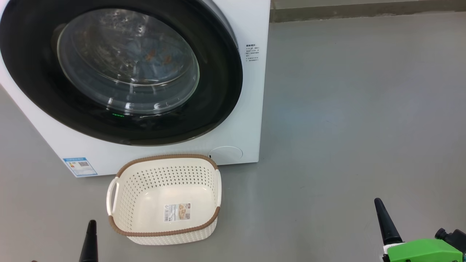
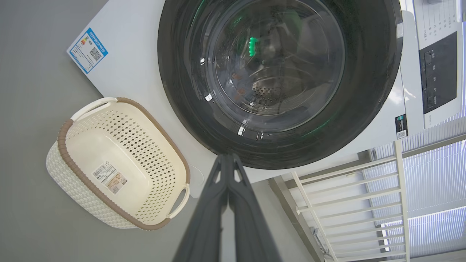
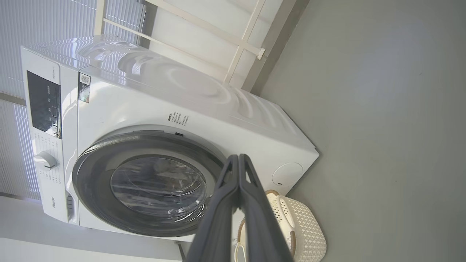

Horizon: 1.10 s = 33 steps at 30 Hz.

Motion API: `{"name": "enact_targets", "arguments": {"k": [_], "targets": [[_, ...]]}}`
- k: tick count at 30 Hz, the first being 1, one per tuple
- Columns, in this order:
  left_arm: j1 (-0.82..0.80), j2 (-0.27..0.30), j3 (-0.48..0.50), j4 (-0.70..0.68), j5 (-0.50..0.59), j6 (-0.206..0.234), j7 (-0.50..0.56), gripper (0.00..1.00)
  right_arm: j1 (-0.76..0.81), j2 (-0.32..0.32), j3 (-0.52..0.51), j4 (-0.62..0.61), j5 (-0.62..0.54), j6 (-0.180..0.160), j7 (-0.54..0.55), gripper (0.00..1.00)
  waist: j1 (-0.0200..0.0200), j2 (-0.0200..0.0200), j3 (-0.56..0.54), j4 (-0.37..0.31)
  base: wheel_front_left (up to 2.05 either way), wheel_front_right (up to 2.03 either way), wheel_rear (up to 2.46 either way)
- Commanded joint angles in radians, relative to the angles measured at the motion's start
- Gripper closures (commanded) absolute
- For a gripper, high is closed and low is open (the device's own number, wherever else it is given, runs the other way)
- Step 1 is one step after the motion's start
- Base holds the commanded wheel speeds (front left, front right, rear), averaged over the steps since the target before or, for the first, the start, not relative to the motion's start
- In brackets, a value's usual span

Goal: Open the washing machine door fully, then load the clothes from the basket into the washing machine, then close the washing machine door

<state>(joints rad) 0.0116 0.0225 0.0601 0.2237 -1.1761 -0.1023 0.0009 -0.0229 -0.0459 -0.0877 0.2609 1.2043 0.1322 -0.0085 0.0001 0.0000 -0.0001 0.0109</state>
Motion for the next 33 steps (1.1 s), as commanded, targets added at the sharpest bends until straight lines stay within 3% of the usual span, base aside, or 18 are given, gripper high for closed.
{"name": "enact_targets", "arguments": {"k": [1, 33], "targets": [[-0.048, 0.02, 0.028, -0.015, -0.033, -0.012, 0.01, 1.0, -0.052, -0.008, 0.009, -0.022, 0.04, -0.001, 0.012, 1.0, -0.0001, 0.0, 0.0, -0.001, 0.0, 0.0, 0.0], [-0.113, 0.027, 0.051, 0.018, -0.393, -0.027, 0.102, 1.0, -0.081, -0.009, -0.018, -0.017, 0.372, -0.001, 0.107, 1.0, 0.0, 0.0, 0.003, -0.01, 0.0, 0.0, 0.0]]}}
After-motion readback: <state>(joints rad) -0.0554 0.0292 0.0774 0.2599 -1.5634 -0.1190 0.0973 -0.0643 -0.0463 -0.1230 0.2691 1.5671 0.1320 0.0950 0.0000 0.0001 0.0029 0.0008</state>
